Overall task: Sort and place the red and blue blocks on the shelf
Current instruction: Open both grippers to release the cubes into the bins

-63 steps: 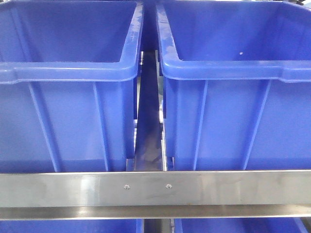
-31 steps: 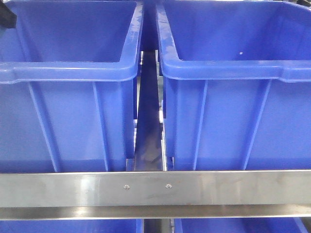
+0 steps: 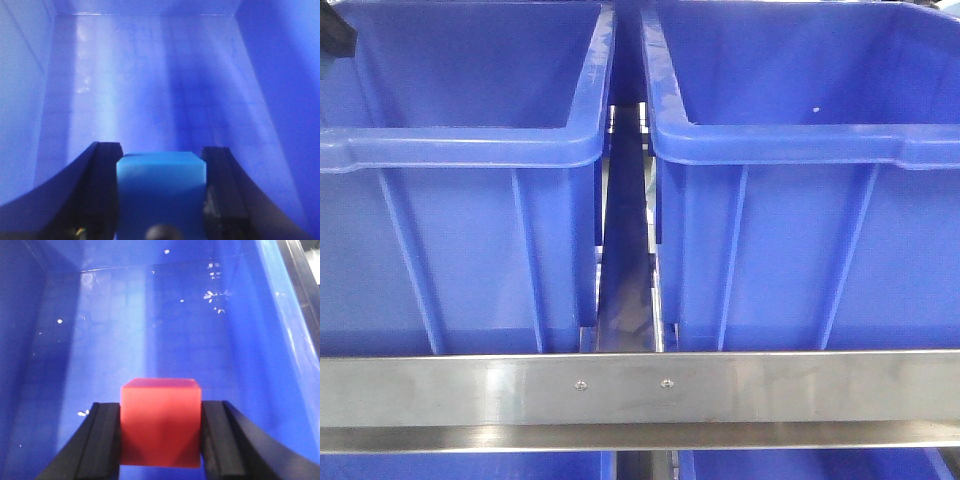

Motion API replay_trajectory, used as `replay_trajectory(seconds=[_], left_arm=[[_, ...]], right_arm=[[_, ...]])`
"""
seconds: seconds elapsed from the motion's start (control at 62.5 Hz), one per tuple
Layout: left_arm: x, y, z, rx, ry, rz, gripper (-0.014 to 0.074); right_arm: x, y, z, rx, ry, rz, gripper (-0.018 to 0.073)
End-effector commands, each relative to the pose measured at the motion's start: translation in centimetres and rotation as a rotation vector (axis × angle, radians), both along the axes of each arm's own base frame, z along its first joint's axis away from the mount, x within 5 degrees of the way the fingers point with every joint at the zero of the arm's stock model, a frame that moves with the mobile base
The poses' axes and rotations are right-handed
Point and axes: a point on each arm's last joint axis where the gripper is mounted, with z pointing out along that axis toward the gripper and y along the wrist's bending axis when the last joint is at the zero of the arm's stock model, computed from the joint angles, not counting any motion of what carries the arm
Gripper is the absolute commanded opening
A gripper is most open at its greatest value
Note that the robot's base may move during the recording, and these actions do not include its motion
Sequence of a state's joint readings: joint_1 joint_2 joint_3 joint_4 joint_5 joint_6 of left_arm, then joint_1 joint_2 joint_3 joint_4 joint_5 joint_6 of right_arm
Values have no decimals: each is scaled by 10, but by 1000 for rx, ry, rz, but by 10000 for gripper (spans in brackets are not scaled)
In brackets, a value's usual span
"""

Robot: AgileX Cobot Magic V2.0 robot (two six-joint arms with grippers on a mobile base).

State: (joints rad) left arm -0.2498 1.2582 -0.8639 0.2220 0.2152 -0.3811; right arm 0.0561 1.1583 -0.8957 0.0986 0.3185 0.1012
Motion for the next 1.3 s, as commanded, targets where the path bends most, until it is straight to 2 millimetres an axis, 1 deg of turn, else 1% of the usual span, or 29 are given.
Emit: replay_trajectory(seconds=[0.0, 0.08, 0.176, 0.304, 0.384, 0.672, 0.815, 1.135, 1.199, 1.279], left_arm=[[1, -3, 25, -45, -132, -19, 396], [1, -3, 25, -45, -132, -19, 435], [1, -3, 25, -45, -132, -19, 444], [1, -3, 25, -45, -132, -19, 444], [1, -3, 25, -45, -132, -19, 444], [1, -3, 25, -44, -131, -19, 447], [1, -3, 25, -44, -129, -19, 481], [1, -3, 24, -42, -125, -18, 477], [1, -3, 24, -42, -124, -18, 450], [0, -3, 24, -52, -108, -10, 384]], right_arm=[[1, -3, 25, -17, -140, -7, 312], [1, -3, 25, -17, -142, -8, 312], [1, -3, 25, -20, -143, -7, 326], [1, -3, 25, -21, -143, -7, 414], [1, -3, 25, -21, -143, -7, 447], [1, -3, 25, -21, -142, -7, 450], [1, -3, 25, -21, -142, -7, 461], [1, -3, 25, -21, -140, -7, 450], [1, -3, 24, -21, -139, -7, 419], [1, -3, 24, -21, -139, -7, 336]])
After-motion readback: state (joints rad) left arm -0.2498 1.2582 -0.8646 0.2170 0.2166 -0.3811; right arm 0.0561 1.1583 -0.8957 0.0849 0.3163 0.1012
